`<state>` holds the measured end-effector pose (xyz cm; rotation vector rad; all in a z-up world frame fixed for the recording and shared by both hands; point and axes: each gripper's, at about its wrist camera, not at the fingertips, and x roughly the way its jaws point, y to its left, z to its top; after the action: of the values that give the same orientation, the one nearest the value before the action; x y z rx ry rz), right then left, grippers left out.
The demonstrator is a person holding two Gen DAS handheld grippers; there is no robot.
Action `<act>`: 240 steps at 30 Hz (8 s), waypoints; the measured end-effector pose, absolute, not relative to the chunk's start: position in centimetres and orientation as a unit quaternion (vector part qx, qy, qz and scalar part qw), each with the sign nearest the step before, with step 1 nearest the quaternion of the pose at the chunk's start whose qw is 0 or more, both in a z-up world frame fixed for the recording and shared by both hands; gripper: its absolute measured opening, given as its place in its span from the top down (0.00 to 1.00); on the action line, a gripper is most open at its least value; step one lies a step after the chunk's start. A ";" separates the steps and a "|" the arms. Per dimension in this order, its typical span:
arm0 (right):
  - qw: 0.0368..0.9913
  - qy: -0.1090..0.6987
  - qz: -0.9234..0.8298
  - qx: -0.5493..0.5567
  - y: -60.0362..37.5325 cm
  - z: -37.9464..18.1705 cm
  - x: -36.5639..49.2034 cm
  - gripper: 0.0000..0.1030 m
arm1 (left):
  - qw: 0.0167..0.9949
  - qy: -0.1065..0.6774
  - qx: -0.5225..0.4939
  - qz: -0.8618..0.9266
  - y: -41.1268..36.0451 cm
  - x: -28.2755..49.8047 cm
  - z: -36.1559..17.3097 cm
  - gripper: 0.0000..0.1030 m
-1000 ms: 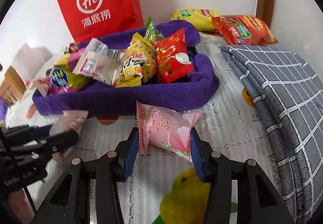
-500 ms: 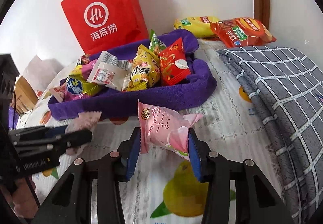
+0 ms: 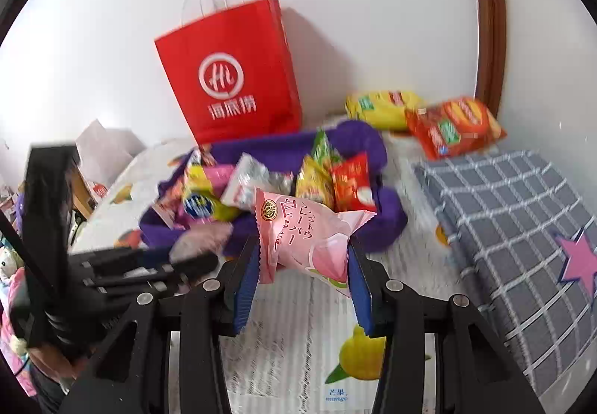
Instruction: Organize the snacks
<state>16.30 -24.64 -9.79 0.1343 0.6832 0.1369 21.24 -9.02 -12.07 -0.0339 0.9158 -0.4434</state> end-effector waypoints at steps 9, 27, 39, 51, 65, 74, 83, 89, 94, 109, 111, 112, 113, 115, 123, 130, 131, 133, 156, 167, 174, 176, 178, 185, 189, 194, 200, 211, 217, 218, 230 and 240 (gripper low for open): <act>0.941 0.325 0.066 0.060 -24.1 -6.5 16.6 0.57 | 0.879 0.410 -0.025 -0.241 -8.9 20.5 -9.5 0.67; 0.941 0.322 0.068 0.077 -24.3 -4.0 21.1 0.57 | 0.905 0.386 -0.010 -0.177 -6.2 24.3 -2.7 0.67; 0.940 0.318 0.083 0.089 -24.3 -2.1 26.8 0.56 | 0.910 0.392 -0.036 -0.133 -5.0 28.8 -0.3 0.67; 0.918 0.366 0.116 0.100 -22.9 -9.6 32.3 0.56 | 0.893 0.430 -0.079 -0.103 -2.1 33.3 -4.3 0.67; 0.896 0.396 0.159 0.123 -22.4 -14.3 32.6 0.38 | 0.877 0.461 -0.088 -0.102 -1.8 34.8 -6.8 0.66; 0.915 0.362 0.153 0.095 -22.5 -13.2 31.3 0.27 | 0.867 0.476 -0.088 -0.117 -2.8 34.9 -7.8 0.66; 0.918 0.350 0.151 0.112 -23.3 -13.1 31.3 0.26 | 0.865 0.475 -0.087 -0.138 -4.2 34.8 -8.3 0.65; 0.920 0.348 0.140 0.115 -23.6 -13.5 31.5 0.26 | 0.857 0.487 -0.082 -0.147 -5.3 35.1 -9.4 0.65; 0.921 0.346 0.136 0.114 -23.6 -13.6 31.6 0.26 | 0.846 0.504 -0.078 -0.156 -6.2 35.5 -10.3 0.65; 0.927 0.324 0.134 0.132 -24.4 -13.3 31.2 0.26 | 0.844 0.507 -0.065 -0.163 -7.0 35.4 -10.5 0.52; 0.929 0.319 0.135 0.133 -24.5 -13.0 31.0 0.26 | 0.848 0.502 -0.061 -0.159 -7.0 35.4 -10.2 0.47; 0.929 0.318 0.134 0.132 -24.5 -12.9 31.0 0.26 | 0.850 0.500 -0.057 -0.157 -7.0 35.3 -10.1 0.47; 0.929 0.319 0.134 0.130 -24.4 -12.9 31.0 0.26 | 0.853 0.497 -0.051 -0.152 -7.0 35.3 -9.9 0.45; 0.930 0.317 0.133 0.129 -24.5 -12.8 30.9 0.26 | 0.857 0.492 -0.043 -0.146 -7.0 35.2 -9.7 0.45; 0.918 0.338 0.149 0.144 -24.5 -13.2 31.0 0.26 | 0.861 0.489 -0.029 -0.135 -6.7 35.1 -9.3 0.37; 0.915 0.339 0.147 0.159 -24.1 -11.9 29.4 0.26 | 0.876 0.469 -0.019 -0.111 -5.6 34.6 -7.6 0.36; 0.914 0.342 0.144 0.162 -24.0 -11.4 29.0 0.26 | 0.877 0.468 -0.018 -0.111 -5.5 34.5 -7.3 0.36; 0.914 0.346 0.137 0.161 -23.9 -10.6 28.3 0.26 | 0.877 0.468 -0.011 -0.113 -5.5 34.4 -7.0 0.36; 0.925 0.370 0.005 0.091 -21.8 -4.7 11.4 0.22 | 0.903 0.409 -0.012 -0.133 -2.8 20.5 -1.7 0.32; 0.929 0.360 -0.051 0.068 -22.1 -4.0 4.1 0.06 | 0.916 0.376 -0.036 -0.135 -1.5 9.7 -0.3 0.14; 0.939 0.327 -0.090 0.054 -22.7 -2.0 -1.9 0.01 | 0.926 0.358 -0.016 -0.121 -2.5 4.4 -0.3 0.11; 0.940 0.323 -0.097 0.055 -23.0 -1.8 -2.9 0.01 | 0.926 0.356 -0.019 -0.124 -2.6 3.3 -0.4 0.11; 0.941 0.318 -0.097 0.055 -23.1 -1.5 -3.9 0.01 | 0.927 0.354 -0.024 -0.125 -2.7 2.2 -0.4 0.11; 0.944 0.310 -0.100 0.048 -23.1 -1.2 -6.3 0.01 | 0.930 0.345 -0.020 -0.127 -3.2 -0.3 -0.4 0.11; 0.946 0.305 -0.102 0.048 -23.1 -1.0 -7.0 0.01 | 0.934 0.338 -0.016 -0.116 -3.2 -1.0 0.0 0.11; 0.949 0.297 -0.097 0.046 -22.7 -0.6 -7.6 0.01 | 0.938 0.329 -0.013 -0.111 -3.0 -1.8 0.5 0.11; 0.950 0.295 -0.090 0.043 -21.9 -0.8 -8.0 0.01 | 0.940 0.323 -0.008 -0.109 -2.8 -2.4 0.7 0.11; 0.950 0.296 -0.086 0.040 -21.4 -1.1 -8.1 0.01 | 0.940 0.326 -0.003 -0.102 -2.5 -2.4 0.6 0.11; 0.950 0.297 -0.086 0.049 -21.8 -1.1 -8.1 0.01 | 0.939 0.330 0.001 -0.099 -2.5 -2.3 0.4 0.11; 0.950 0.297 -0.086 0.052 -21.8 -1.1 -8.1 0.01 | 0.939 0.331 0.001 -0.099 -2.5 -2.3 0.4 0.11; 0.950 0.295 -0.074 0.072 -22.3 -1.0 -8.4 0.01 | 0.937 0.334 0.004 -0.107 -3.2 -2.5 0.3 0.11; 0.949 0.297 -0.078 0.075 -22.7 -1.2 -8.4 0.01 | 0.937 0.333 0.002 -0.109 -3.2 -2.6 0.5 0.11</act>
<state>-8.38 -22.65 -1.19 0.1535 0.6052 -0.1594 -2.62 -3.17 0.51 0.0050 0.6804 -0.2236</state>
